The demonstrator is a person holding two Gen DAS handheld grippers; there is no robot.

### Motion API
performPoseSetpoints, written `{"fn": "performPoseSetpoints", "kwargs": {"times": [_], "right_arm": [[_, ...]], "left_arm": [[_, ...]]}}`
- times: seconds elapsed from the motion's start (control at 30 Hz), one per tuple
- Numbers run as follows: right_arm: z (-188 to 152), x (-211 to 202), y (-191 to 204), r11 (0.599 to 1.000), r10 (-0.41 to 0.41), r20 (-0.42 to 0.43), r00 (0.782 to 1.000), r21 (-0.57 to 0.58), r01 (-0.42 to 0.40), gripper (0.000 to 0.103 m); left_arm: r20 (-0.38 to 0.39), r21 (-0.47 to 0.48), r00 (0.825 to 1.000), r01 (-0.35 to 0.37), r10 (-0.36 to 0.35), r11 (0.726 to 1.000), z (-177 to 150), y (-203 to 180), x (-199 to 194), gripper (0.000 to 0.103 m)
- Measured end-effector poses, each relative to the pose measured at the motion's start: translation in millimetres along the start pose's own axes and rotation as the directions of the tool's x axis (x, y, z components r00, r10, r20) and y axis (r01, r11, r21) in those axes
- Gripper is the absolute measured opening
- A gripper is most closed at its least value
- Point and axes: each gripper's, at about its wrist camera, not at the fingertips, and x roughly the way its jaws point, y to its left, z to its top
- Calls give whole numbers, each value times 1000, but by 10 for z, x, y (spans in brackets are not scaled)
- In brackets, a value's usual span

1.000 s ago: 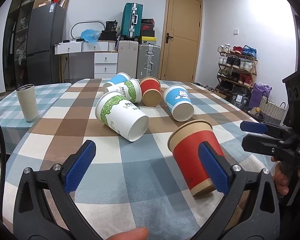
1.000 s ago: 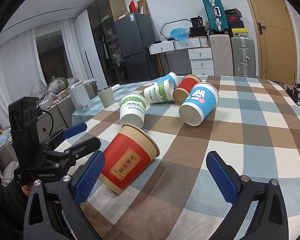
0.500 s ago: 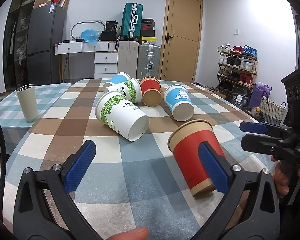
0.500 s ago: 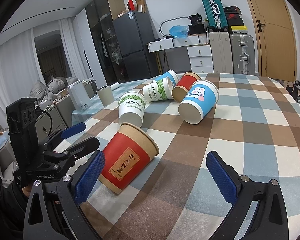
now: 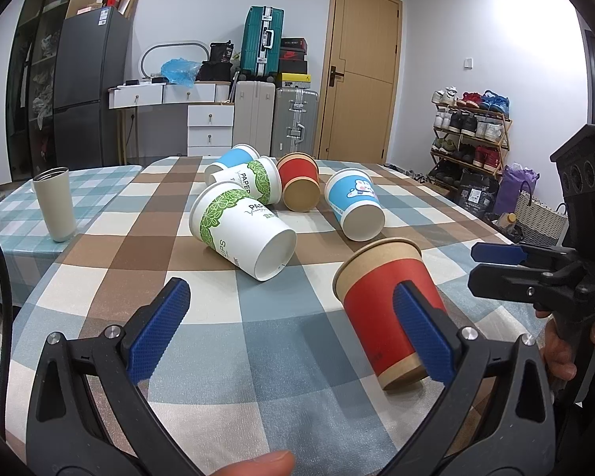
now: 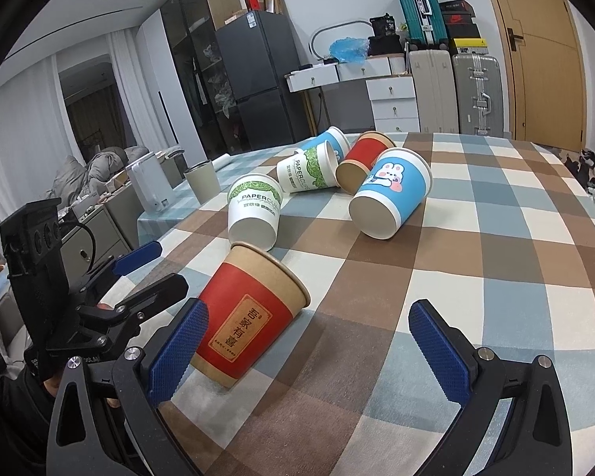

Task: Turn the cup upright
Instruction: 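Move the right tool to the red cup and close on its body, then lift and rotate the red cup with the right tool, setting it base-down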

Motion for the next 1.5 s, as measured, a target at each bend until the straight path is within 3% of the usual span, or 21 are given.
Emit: {"fn": "performPoseSetpoints", "kwargs": {"times": [0.23,0.63,0.9,1.07,1.27,1.5], "right_arm": [[95,186,-25,995,64,-83,994,85,-57,103],[222,568,-69,965,174,-206,963,231,-125,102],[239,782,-156,906,306,-259,916,376,-196,82],[230,802,-185,886,347,-254,903,403,-228,70],[265,714,-134,894,344,-232,910,376,-242,68],[309,465,-11,967,188,-141,972,200,-158,68]], "left_arm": [[0,1,1000,0,0,1000,1,-5,-4,102],[8,4,1000,-11,11,1000,-9,8,-20,102],[9,4,1000,-10,10,1000,-12,14,-23,102],[9,3,1000,-10,10,1000,-12,15,-23,102],[10,4,1000,-11,11,1000,-13,17,-21,102],[10,3,1000,-10,10,1000,-12,18,-24,102]]}}
